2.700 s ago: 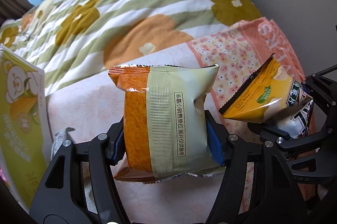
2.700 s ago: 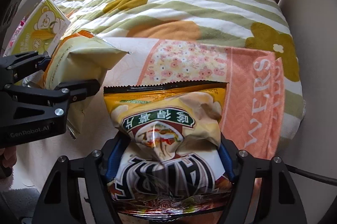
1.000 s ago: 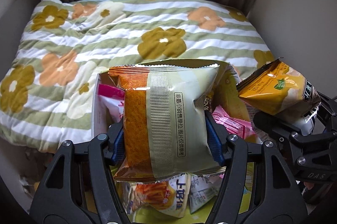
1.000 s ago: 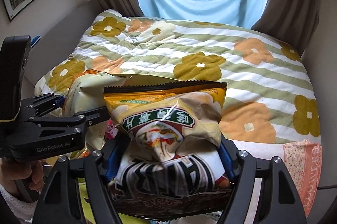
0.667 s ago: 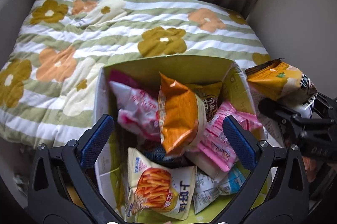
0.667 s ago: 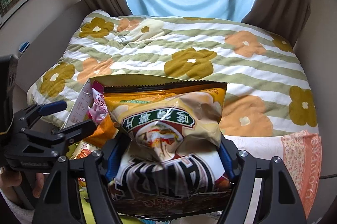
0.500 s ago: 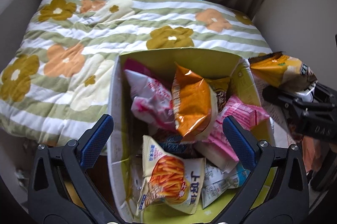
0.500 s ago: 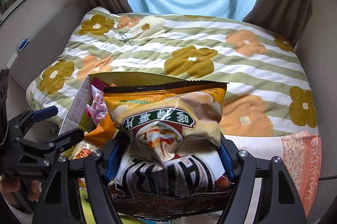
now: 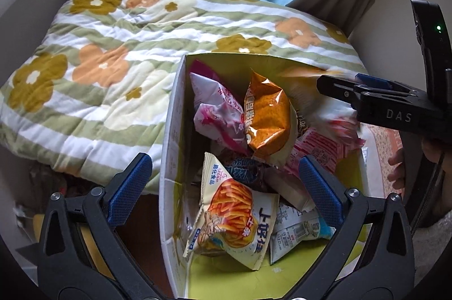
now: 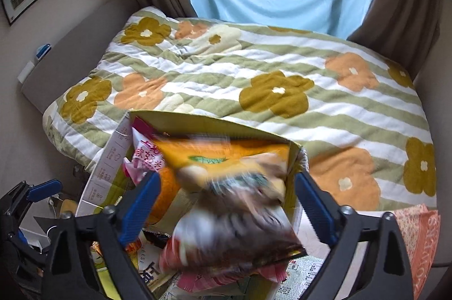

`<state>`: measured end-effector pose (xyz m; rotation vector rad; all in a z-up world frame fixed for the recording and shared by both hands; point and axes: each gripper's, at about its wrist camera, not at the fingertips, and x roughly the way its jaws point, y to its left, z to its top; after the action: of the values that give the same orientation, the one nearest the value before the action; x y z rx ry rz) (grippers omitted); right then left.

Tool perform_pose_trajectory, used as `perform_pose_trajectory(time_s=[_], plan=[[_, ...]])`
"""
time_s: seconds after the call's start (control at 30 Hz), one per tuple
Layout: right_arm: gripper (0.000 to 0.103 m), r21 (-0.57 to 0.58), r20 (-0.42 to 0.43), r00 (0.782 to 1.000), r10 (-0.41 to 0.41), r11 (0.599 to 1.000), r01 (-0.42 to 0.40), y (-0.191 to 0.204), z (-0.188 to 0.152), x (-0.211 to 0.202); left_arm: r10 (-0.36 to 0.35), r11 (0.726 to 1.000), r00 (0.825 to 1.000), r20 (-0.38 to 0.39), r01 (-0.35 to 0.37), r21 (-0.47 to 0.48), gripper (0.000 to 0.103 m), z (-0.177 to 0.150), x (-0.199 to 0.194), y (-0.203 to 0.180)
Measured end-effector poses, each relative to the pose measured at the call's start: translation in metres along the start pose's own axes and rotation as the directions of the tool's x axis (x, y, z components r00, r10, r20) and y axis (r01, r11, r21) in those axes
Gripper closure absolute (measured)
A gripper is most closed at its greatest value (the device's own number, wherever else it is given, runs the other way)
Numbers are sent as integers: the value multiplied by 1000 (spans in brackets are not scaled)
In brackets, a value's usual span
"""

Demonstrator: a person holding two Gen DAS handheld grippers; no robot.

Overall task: Organize snacks
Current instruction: 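Carry both packs over the yellow box and open both tools to drop them, then move both tools away from the box toward the last snacks on the cloth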

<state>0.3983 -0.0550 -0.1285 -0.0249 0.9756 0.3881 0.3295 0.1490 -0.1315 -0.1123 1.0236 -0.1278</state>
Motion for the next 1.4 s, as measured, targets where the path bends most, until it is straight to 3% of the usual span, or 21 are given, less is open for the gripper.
perform_pose_trajectory(time_s=[0.13, 0.33, 0.67, 1.03, 1.23, 1.4], plan=[[2, -15, 51, 998, 24, 1000, -24, 5, -12, -16, -17, 1000, 1000, -3, 17, -9, 0, -11, -6, -4], [2, -24, 50, 998, 24, 999, -23, 9, -30, -36, -12, 1000, 1000, 6, 12, 10, 0, -25, -16, -15], [2, 26, 127, 988, -83, 996, 80, -2, -52, -97, -89, 992, 996, 19, 87, 95, 0, -27, -24, -50], [2, 161, 146, 969, -199, 971, 175, -78, -110, -171, -139, 978, 989, 49, 129, 166, 0, -40, -46, -131], [2, 215, 120, 960, -252, 951, 223, -129, -158, -202, -138, 973, 990, 30, 131, 188, 0, -54, -44, -191], [2, 225, 107, 945, -308, 934, 279, -161, -201, -220, -94, 966, 996, 10, 88, 243, 0, -67, -28, -248]])
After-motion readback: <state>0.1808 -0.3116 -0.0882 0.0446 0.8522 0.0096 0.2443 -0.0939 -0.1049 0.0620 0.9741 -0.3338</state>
